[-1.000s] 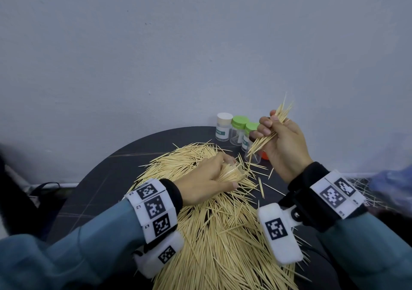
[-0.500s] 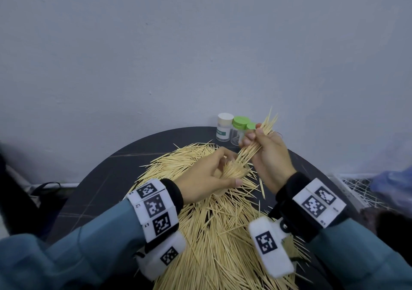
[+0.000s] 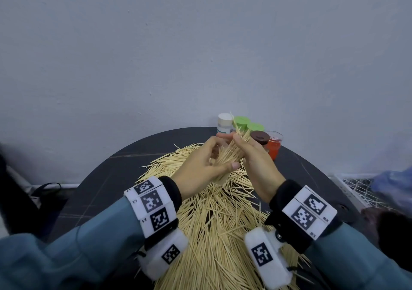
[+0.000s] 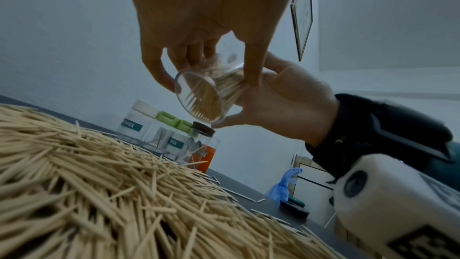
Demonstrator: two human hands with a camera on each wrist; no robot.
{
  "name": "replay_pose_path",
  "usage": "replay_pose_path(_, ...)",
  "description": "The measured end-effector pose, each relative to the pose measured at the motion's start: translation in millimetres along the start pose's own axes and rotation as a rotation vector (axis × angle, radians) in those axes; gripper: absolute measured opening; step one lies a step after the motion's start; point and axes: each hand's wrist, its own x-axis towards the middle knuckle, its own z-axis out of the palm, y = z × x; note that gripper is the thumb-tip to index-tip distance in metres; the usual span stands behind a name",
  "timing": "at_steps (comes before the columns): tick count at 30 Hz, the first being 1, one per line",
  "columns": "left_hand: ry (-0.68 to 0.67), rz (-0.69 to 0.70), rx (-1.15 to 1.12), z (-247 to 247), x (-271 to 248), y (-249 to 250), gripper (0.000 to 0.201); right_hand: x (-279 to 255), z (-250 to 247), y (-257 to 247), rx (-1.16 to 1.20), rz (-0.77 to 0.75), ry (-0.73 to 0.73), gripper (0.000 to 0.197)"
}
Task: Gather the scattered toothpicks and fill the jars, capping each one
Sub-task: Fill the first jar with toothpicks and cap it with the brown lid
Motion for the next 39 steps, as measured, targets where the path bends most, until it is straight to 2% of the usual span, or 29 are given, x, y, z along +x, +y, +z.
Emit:
replay_pose_path(3, -0.022, -0.011, 0.022, 1, 0, -1, 0.040, 1, -3, -3, 0.028, -0.057, 0.021, 0.035)
replay_pose_path(7, -0.062, -0.014, 0.051, 2, 0, -3, 0.043, 2, -4, -4, 0.125, -0.076, 0.060, 0.028)
replay_pose_path(12, -0.064, -0.012, 0.046, 3, 0, -5, 0.034, 1, -4, -5, 0.113, -0.106, 0.069, 0.029)
replay_pose_path(19, 0.010, 0.001, -0.026, 1, 2, -3, 0.045, 1, -2, 3, 0.001, -0.023, 0.052, 0.029)
replay_pose_path(27, 0.072, -0.015, 0.022, -4, 4, -4, 0.045, 1, -8, -5, -0.100, 0.001, 0.066, 0.037)
replay_pose_path(30, 0.085, -0.009, 0.017, -4, 4, -3, 0.045, 1, -7, -1, -0.151, 0.004, 0.077, 0.033)
replay_pose_path(33, 0.099, -0.011, 0.007, -5, 4, -3, 0.044, 0, -6, -2, -0.144, -0.002, 0.078, 0.030)
replay_pose_path(37, 0.085, -0.014, 0.042, -6, 3, -3, 0.045, -1, -7, -9, -0.126, -0.008, 0.129, 0.034)
replay_pose_path(39, 0.090, 0.019, 0.074, -6, 3, -3, 0.047, 0, -9, -9, -0.113, 0.028, 0.136, 0.030)
